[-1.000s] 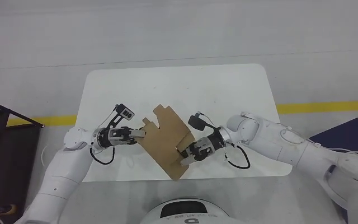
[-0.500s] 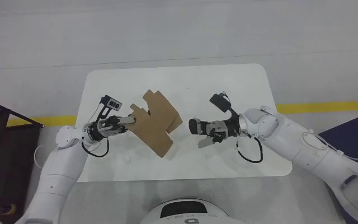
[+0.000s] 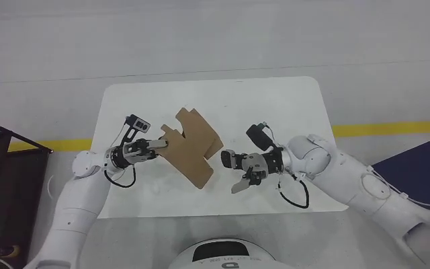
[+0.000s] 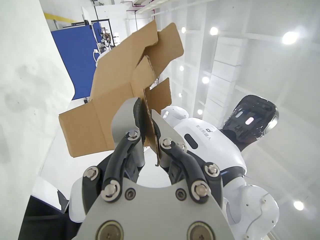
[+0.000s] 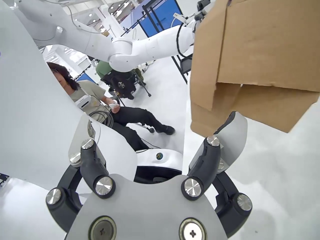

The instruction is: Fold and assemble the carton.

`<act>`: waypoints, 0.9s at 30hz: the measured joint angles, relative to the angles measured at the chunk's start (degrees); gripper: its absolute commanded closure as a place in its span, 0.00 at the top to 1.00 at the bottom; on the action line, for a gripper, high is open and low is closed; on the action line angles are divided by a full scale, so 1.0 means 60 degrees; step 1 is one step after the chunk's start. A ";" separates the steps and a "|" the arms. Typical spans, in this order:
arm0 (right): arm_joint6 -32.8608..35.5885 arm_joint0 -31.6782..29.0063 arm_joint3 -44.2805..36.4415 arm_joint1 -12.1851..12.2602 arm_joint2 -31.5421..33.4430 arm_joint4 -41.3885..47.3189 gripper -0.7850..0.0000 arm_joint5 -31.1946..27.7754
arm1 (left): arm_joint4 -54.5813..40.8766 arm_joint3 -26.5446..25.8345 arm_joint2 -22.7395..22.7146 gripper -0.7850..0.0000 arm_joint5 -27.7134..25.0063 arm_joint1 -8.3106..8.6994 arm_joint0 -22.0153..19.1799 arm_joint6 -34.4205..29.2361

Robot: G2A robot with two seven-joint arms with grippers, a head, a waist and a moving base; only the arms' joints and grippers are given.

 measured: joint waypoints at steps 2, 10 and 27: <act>-0.0035 0.0015 0.0143 -0.0099 -0.0060 0.0051 1.00 0.0000 | 0.0001 0.0033 -0.0023 0.00 0.0027 -0.0036 -0.0018 -0.0028; 0.0050 0.0135 0.0652 -0.0536 -0.0171 0.0604 0.96 0.0000 | 0.0124 -0.0038 -0.0120 0.00 0.0145 -0.0174 -0.0077 -0.0145; 0.2294 0.0150 0.1789 -0.1561 -0.0436 0.4299 0.89 0.0000 | -0.0183 -0.0122 -0.0093 0.00 0.0286 -0.0366 -0.0177 -0.0285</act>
